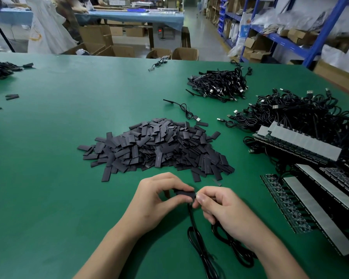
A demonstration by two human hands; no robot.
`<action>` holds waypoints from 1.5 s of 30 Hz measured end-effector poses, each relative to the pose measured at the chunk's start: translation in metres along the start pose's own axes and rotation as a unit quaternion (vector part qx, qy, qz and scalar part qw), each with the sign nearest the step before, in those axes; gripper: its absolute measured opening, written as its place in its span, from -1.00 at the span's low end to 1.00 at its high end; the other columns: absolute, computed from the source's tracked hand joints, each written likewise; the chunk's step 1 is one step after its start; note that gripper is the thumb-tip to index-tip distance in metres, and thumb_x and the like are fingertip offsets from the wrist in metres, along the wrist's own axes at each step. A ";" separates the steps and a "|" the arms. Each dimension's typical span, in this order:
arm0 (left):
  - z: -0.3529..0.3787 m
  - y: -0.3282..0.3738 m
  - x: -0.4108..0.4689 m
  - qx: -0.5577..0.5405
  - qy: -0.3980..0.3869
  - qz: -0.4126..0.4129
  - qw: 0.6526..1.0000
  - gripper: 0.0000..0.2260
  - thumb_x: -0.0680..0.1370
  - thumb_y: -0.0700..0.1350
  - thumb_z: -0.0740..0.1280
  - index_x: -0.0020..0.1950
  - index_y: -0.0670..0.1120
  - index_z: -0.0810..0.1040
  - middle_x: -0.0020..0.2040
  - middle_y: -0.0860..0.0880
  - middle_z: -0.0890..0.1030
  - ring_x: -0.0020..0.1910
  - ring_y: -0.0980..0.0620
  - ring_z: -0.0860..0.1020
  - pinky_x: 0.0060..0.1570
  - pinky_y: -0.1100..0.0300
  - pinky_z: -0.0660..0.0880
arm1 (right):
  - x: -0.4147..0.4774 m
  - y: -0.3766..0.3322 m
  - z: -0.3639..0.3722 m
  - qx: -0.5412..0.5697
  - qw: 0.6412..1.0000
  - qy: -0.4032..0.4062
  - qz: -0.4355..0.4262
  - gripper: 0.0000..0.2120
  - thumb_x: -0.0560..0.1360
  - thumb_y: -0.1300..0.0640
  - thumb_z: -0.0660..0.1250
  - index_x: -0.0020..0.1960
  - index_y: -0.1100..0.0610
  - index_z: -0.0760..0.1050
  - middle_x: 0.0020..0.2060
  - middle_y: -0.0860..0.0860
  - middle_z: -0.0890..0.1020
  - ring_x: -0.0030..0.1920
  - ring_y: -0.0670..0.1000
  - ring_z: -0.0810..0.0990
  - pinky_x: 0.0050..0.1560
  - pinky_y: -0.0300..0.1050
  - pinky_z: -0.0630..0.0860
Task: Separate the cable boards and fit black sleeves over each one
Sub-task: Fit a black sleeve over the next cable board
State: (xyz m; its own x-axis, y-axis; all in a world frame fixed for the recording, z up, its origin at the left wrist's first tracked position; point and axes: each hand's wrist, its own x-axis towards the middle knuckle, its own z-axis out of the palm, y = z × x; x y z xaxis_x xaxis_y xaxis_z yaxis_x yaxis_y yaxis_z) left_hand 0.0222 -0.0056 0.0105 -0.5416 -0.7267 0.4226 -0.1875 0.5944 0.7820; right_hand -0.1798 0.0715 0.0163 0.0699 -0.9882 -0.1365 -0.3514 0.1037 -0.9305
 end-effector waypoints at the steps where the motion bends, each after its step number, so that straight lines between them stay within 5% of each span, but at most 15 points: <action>1: 0.000 0.000 0.000 0.002 -0.001 -0.002 1.000 -0.88 0.47 -0.08 0.56 0.00 -0.02 0.76 -0.09 0.13 0.68 -0.07 0.07 0.66 -0.05 0.25 0.53 | 0.000 -0.001 0.000 -0.006 1.000 0.001 0.000 -0.72 0.71 0.00 0.22 -0.11 -0.09 0.63 -0.46 -0.07 0.47 -0.36 -0.04 0.40 -0.18 -0.01 0.35; 12: 0.003 -0.002 0.000 0.028 -0.009 -0.011 1.000 -0.91 0.53 -0.04 0.51 0.03 0.05 0.74 -0.04 0.18 0.68 -0.02 0.10 0.66 -0.03 0.09 0.57 | 0.000 -0.004 0.001 -0.017 1.000 0.010 0.003 -0.72 0.71 0.00 0.22 -0.10 -0.08 0.62 -0.46 -0.06 0.48 -0.36 -0.02 0.42 -0.18 0.00 0.38; 22: 0.002 0.000 0.001 0.012 0.010 -0.007 1.000 -0.90 0.52 -0.08 0.52 0.02 -0.01 0.75 -0.04 0.15 0.69 -0.02 0.10 0.67 0.01 0.22 0.56 | -0.001 -0.005 -0.001 0.014 1.000 0.008 -0.006 -0.74 0.57 -0.10 0.26 -0.13 -0.02 0.64 -0.42 -0.03 0.54 -0.36 -0.06 0.54 -0.20 -0.15 0.46; 32: 0.003 0.001 0.000 0.013 0.003 -0.005 1.000 -0.85 0.50 -0.05 0.53 0.05 0.01 0.75 -0.03 0.16 0.68 -0.02 0.11 0.65 -0.02 0.30 0.51 | 0.001 -0.002 0.003 0.016 1.000 0.019 -0.008 -0.69 0.49 -0.22 0.24 -0.13 -0.03 0.63 -0.44 0.00 0.55 -0.37 -0.02 0.50 -0.20 -0.02 0.43; 39: 0.006 0.002 0.001 0.026 0.159 -0.031 0.986 -0.75 0.40 -0.01 0.57 0.06 0.04 0.72 -0.08 0.16 0.69 -0.11 0.08 0.66 -0.16 0.31 0.50 | 0.002 -0.006 0.004 0.111 0.993 0.028 -0.004 -0.77 0.57 -0.03 0.27 -0.11 0.00 0.67 -0.39 -0.01 0.59 -0.33 -0.02 0.61 -0.23 -0.25 0.49; 45: 0.008 0.003 0.001 0.036 0.148 -0.029 0.988 -0.80 0.45 -0.02 0.53 0.05 0.01 0.75 -0.09 0.17 0.71 -0.12 0.09 0.66 -0.17 0.32 0.50 | 0.000 -0.010 0.009 0.121 0.992 0.034 -0.007 -0.73 0.68 0.16 0.25 -0.10 0.02 0.67 -0.38 0.01 0.61 -0.30 0.02 0.65 -0.19 -0.11 0.53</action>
State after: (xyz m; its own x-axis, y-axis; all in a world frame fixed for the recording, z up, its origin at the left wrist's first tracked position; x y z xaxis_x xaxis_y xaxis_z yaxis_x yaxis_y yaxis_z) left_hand 0.0150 -0.0015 0.0096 -0.2671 -0.8229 0.5016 -0.2746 0.5639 0.7788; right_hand -0.1673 0.0711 0.0227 0.0069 -0.9942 -0.1070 -0.1150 0.1055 -0.9877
